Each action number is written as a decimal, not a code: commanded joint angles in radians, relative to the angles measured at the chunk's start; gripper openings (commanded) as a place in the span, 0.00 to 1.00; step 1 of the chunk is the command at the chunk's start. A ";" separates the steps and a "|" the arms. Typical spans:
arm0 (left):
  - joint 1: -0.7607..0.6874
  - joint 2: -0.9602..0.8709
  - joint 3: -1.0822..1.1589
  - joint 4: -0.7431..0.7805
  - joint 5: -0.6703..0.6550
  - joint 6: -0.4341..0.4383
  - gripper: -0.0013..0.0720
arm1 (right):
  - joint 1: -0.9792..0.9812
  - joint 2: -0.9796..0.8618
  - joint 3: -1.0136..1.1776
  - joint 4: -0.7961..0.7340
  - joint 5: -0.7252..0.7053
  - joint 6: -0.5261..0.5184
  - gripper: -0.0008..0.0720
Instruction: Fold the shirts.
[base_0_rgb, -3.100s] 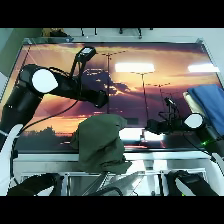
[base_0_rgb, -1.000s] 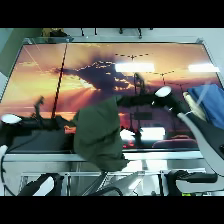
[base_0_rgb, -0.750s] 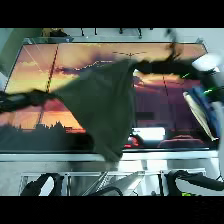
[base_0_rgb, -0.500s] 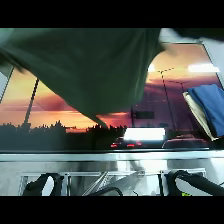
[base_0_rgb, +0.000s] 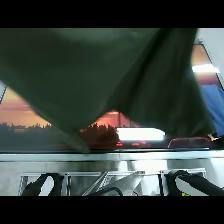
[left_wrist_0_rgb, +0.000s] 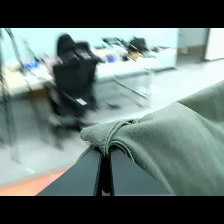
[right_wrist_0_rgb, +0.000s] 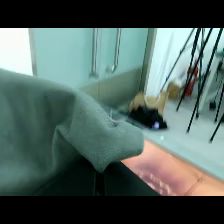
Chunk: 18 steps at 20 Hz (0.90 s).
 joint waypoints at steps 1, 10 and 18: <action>-0.093 -0.167 -0.173 -0.097 0.048 0.100 0.04 | 0.000 -0.159 -0.106 -0.015 0.029 -0.020 0.04; -0.372 -0.734 -0.515 0.298 0.049 0.131 0.04 | -0.004 -0.818 -0.178 -0.015 0.042 0.039 0.42; -0.267 -0.938 -0.404 0.297 -0.021 0.129 0.04 | -0.225 -0.723 -0.207 -0.113 0.372 0.265 0.60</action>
